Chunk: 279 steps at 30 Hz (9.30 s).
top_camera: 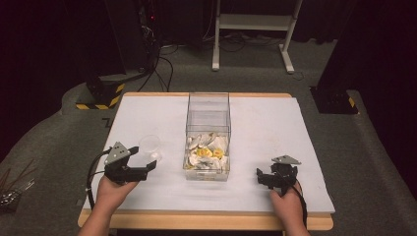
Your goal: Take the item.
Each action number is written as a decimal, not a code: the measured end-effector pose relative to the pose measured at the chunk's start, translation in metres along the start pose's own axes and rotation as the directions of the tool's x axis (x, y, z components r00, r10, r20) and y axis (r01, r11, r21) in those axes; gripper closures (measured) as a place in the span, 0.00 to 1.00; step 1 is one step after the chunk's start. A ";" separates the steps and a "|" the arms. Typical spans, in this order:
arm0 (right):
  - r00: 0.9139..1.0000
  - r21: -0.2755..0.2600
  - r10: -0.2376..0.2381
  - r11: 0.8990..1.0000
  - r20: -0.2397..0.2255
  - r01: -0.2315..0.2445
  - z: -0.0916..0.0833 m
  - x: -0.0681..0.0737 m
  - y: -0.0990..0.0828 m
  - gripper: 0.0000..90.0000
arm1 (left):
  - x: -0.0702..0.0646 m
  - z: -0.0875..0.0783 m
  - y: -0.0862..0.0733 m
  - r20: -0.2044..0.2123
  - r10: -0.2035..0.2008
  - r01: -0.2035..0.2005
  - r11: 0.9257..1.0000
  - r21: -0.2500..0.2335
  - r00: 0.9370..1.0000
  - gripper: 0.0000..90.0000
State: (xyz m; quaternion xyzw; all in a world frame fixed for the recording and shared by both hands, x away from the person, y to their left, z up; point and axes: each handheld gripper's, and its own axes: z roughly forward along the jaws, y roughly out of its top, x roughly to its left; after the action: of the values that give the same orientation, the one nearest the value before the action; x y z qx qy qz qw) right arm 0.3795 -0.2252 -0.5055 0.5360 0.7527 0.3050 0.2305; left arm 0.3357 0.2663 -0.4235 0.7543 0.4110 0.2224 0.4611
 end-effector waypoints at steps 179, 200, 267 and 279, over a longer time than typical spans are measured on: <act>1.000 -0.002 -0.003 1.000 0.004 0.003 -0.001 0.001 0.000 0.10 | -0.054 0.089 0.051 0.307 0.095 -0.123 0.990 0.071 0.947 1.00; 1.000 -0.002 -0.003 1.000 0.004 0.003 -0.001 0.001 0.000 0.10 | -0.047 0.076 0.053 0.351 0.026 -0.003 0.998 -0.067 0.936 1.00; 1.000 -0.001 -0.002 1.000 0.002 0.002 -0.001 0.001 0.000 0.10 | 0.023 0.009 0.054 0.178 -0.029 0.061 0.983 -0.172 0.984 1.00; 1.000 -0.001 -0.002 1.000 0.002 0.002 -0.001 0.000 0.000 0.10 | 0.038 -0.001 0.052 0.136 -0.040 0.063 0.983 -0.173 0.990 1.00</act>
State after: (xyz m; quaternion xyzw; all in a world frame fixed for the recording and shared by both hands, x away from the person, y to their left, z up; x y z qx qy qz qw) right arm 0.3788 -0.2249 -0.5054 0.5355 0.7527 0.3048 0.2321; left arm 0.3780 0.2862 -0.3793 0.7125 0.3776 0.1958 0.5581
